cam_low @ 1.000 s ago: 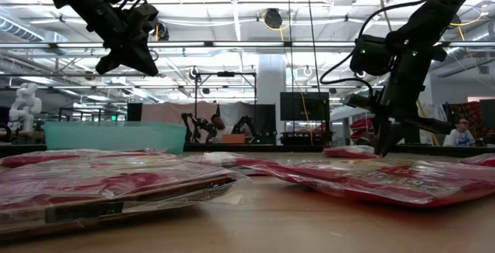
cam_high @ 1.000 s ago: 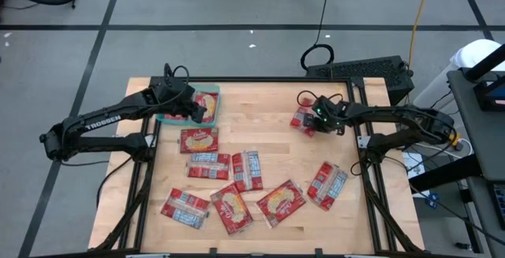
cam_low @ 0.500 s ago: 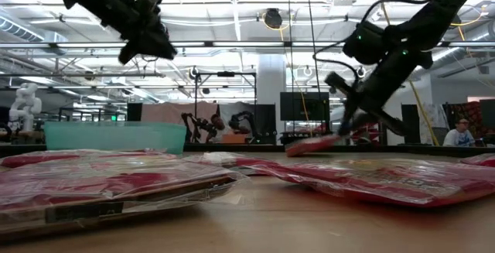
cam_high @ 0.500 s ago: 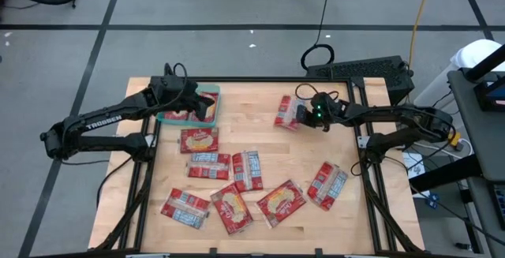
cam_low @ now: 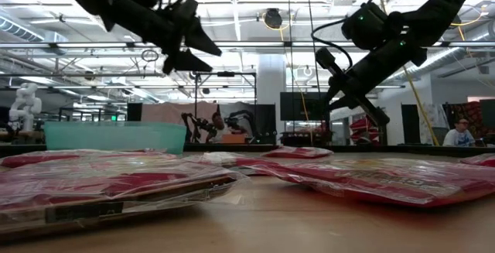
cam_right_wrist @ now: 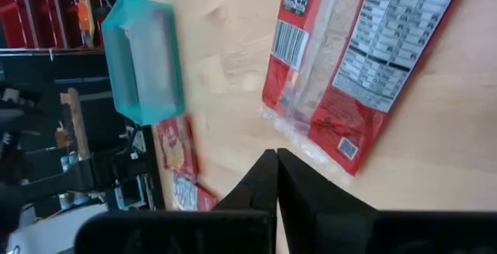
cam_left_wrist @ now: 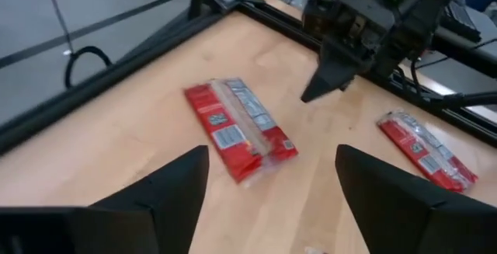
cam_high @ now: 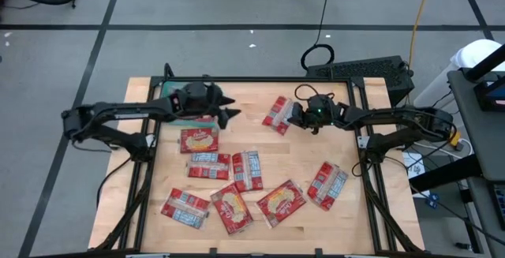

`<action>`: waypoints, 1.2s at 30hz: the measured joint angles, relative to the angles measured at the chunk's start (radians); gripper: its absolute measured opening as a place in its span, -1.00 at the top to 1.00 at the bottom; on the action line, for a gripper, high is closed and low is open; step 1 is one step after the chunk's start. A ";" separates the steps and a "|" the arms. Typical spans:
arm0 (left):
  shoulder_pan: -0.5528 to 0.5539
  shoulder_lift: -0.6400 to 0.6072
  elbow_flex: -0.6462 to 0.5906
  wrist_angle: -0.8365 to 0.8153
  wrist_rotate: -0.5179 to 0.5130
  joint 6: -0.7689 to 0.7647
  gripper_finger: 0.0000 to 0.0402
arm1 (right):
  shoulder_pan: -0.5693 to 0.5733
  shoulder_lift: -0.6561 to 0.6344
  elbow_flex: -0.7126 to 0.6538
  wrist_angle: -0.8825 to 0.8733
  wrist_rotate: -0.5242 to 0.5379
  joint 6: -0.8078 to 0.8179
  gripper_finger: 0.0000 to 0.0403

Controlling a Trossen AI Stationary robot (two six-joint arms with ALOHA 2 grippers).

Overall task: Sort popcorn bags into baskets
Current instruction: Put the red popcorn bag into the blue bin

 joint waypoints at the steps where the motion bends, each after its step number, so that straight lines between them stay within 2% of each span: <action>1: -0.009 0.020 0.000 0.015 0.000 -0.006 -0.43 | 0.000 0.000 0.000 -0.001 0.000 0.000 1.00; 4: -0.036 0.058 0.002 0.054 0.000 -0.012 -0.37 | -0.010 0.000 0.001 -0.002 0.000 0.005 1.00; 7: -0.058 0.088 0.053 0.009 0.000 -0.012 -0.26 | -0.023 0.000 0.042 -0.056 -0.002 -0.008 1.00; 12: -0.062 0.177 0.189 -0.109 0.000 0.027 -0.01 | -0.042 -0.001 0.216 -0.344 -0.008 -0.179 1.00; 15: -0.051 0.267 0.252 -0.116 0.000 0.036 0.15 | -0.081 -0.001 0.289 -0.466 -0.011 -0.297 1.00; 19: -0.036 0.402 0.324 -0.110 0.031 -0.013 0.31 | -0.167 0.001 0.308 -0.535 -0.084 -0.410 1.00; 22: -0.041 0.500 0.387 -0.099 0.099 0.047 0.34 | -0.235 0.001 0.307 -0.566 -0.166 -0.481 1.00; 26: -0.078 0.580 0.454 -0.106 0.096 0.202 0.17 | -0.305 0.001 0.307 -0.586 -0.233 -0.577 1.00; 32: -0.135 0.668 0.482 -0.133 -0.085 0.358 -0.31 | -0.363 0.001 0.307 -0.591 -0.317 -0.706 1.00; 36: -0.159 0.719 0.481 -0.146 -0.184 0.371 -0.48 | -0.381 0.001 0.307 -0.592 -0.350 -0.756 1.00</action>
